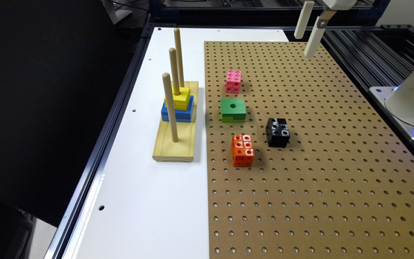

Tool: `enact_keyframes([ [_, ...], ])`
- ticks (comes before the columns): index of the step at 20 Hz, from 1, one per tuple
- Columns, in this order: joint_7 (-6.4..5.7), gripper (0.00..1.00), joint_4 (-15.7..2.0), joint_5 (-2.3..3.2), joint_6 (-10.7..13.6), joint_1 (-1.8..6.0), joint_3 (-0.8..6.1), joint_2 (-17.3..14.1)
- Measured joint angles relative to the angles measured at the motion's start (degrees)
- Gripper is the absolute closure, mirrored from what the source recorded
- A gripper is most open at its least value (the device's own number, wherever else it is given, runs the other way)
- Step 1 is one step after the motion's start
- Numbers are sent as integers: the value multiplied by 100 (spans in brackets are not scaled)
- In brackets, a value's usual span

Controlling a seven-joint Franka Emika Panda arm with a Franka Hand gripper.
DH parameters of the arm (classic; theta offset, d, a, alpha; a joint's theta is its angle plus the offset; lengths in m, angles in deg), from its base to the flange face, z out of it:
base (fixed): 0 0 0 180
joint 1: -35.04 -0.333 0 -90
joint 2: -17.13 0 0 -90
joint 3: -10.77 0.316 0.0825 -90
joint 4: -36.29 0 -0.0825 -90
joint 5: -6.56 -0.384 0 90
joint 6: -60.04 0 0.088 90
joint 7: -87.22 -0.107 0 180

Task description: Pick up pink block.

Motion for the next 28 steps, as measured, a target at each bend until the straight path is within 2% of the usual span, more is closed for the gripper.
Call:
enact_keyframes([
  [8,5,0,-198,0,-9,12,0,-184],
  [13,104,0,-384,2,-166,118,0,-485],
  [17,232,0,-650,2,-298,240,0,-877],
  [21,263,0,-907,2,-317,279,0,-1196],
  [25,266,0,-1014,3,-317,284,0,-1322],
  [28,334,0,-1078,4,-318,353,0,-1368],
])
